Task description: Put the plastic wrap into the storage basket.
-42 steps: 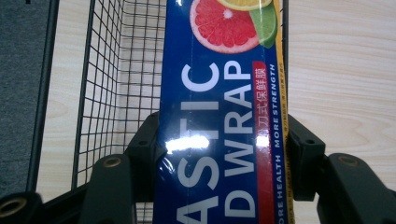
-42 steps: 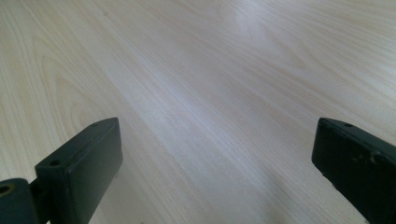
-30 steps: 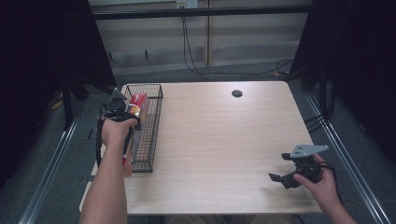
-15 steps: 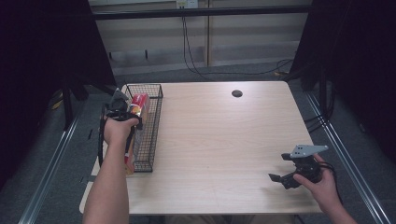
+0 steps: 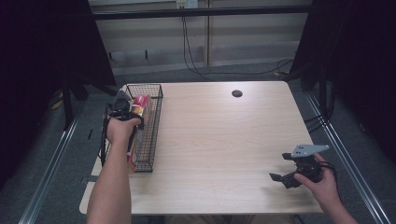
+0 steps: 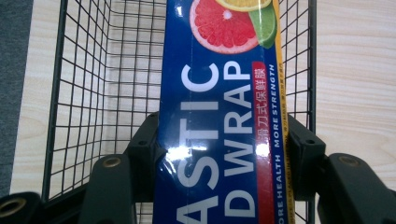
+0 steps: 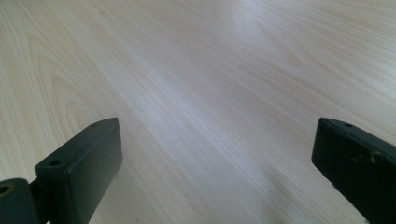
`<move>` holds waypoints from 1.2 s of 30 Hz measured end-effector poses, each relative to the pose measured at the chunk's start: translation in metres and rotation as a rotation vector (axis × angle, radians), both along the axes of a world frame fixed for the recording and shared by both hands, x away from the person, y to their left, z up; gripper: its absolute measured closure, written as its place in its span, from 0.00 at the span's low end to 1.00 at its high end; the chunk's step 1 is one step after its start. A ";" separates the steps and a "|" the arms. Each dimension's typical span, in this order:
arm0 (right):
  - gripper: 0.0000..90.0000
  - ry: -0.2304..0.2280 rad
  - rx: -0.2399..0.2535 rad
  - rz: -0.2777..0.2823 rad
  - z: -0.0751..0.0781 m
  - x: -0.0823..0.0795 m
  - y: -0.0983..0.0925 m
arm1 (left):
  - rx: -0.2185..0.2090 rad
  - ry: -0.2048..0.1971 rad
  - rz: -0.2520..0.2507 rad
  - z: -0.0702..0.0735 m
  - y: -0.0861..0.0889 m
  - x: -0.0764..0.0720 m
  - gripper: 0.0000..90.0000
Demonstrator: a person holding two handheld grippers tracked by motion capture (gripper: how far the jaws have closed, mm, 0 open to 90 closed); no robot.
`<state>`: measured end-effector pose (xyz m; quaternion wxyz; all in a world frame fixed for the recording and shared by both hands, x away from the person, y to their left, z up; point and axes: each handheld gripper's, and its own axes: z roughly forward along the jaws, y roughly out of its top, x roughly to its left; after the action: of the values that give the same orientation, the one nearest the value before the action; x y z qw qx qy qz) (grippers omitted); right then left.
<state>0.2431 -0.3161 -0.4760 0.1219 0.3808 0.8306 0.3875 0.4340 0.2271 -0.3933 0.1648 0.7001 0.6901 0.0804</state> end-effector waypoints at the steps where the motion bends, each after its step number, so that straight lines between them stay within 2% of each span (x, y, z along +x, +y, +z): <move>1: 0.02 0.000 0.000 0.002 0.000 0.000 0.000 | -0.016 0.003 0.013 -0.001 -0.001 0.000 0.48; 5: 0.02 0.001 0.003 0.003 0.000 0.001 0.000 | -0.001 0.004 0.005 -0.002 0.001 0.002 0.48; 11: 0.02 0.001 0.002 0.006 -0.001 0.001 0.001 | -0.018 0.004 0.018 -0.003 -0.001 0.003 0.47; 13: 0.02 0.005 0.000 0.004 0.000 0.000 0.001 | -0.013 0.004 0.002 -0.004 0.000 0.004 0.47; 20: 0.02 0.005 0.001 0.006 -0.001 0.001 0.001 | -0.014 0.005 0.024 -0.007 -0.002 0.006 0.47; 23: 0.02 0.002 -0.001 0.010 -0.001 0.001 0.002 | -0.002 0.015 0.006 -0.009 -0.001 0.008 0.47; 33: 0.02 -0.010 0.008 0.019 0.002 0.009 0.007 | 0.006 0.023 0.004 -0.012 -0.001 0.010 0.47; 36: 0.02 -0.005 0.001 0.025 0.001 0.008 0.008 | 0.014 0.043 -0.007 -0.014 -0.002 0.012 0.47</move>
<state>0.2515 -0.3080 -0.4748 0.1191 0.3696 0.8348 0.3904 0.4460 0.2249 -0.4074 0.1454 0.7053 0.6903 0.0698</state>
